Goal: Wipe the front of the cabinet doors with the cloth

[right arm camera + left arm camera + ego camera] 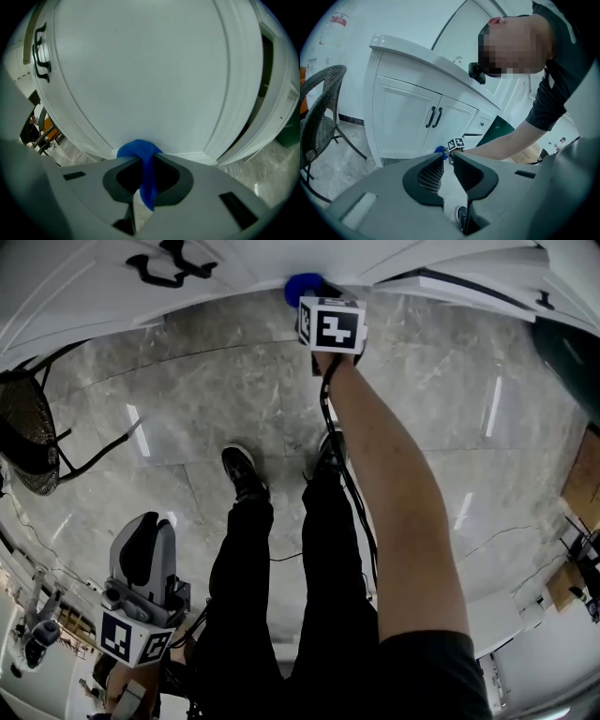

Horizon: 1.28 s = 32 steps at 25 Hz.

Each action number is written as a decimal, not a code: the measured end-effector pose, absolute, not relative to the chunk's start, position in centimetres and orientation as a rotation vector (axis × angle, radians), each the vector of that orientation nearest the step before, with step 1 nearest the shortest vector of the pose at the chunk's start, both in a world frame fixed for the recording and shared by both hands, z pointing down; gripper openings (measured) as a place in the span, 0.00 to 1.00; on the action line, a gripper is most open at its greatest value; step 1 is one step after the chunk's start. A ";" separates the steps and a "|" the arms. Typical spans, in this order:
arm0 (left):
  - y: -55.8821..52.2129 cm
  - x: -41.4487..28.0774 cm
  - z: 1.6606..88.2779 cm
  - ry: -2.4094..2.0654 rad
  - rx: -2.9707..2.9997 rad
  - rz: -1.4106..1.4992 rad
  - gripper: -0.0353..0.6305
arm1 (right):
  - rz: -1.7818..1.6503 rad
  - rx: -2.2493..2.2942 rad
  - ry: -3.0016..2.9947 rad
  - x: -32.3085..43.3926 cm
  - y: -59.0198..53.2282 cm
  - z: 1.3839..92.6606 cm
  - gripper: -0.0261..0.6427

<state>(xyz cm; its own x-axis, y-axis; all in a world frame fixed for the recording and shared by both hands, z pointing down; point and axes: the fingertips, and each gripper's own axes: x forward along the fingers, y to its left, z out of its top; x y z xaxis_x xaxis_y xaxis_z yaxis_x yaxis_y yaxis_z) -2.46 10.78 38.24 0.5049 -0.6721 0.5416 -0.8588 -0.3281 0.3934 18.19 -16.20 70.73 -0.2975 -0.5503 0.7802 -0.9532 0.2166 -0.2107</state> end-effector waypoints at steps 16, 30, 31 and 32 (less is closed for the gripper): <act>11.1 -9.2 36.9 -1.335 2.065 0.355 0.15 | 0.935 1.197 -2.019 7.2 -14.5 71.0 0.09; 10.0 -4.0 38.2 -1.314 2.092 0.398 0.15 | 0.877 1.370 -1.829 25.5 -14.6 72.4 0.09; 9.6 -3.6 37.9 -1.318 2.100 0.398 0.15 | 0.888 1.367 -1.834 26.0 -14.3 71.8 0.09; 9.2 -3.1 37.4 -1.323 2.109 0.399 0.15 | 0.902 1.364 -1.842 26.4 -14.0 71.1 0.09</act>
<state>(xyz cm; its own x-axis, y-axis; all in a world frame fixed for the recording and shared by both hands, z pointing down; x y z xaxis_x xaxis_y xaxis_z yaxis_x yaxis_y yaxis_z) -3.13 9.23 37.44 0.4552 -0.7038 0.5453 -0.8880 -0.3142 0.3358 26.40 -13.97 71.12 -0.2332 -0.5069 0.8299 -0.9664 0.2160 -0.1396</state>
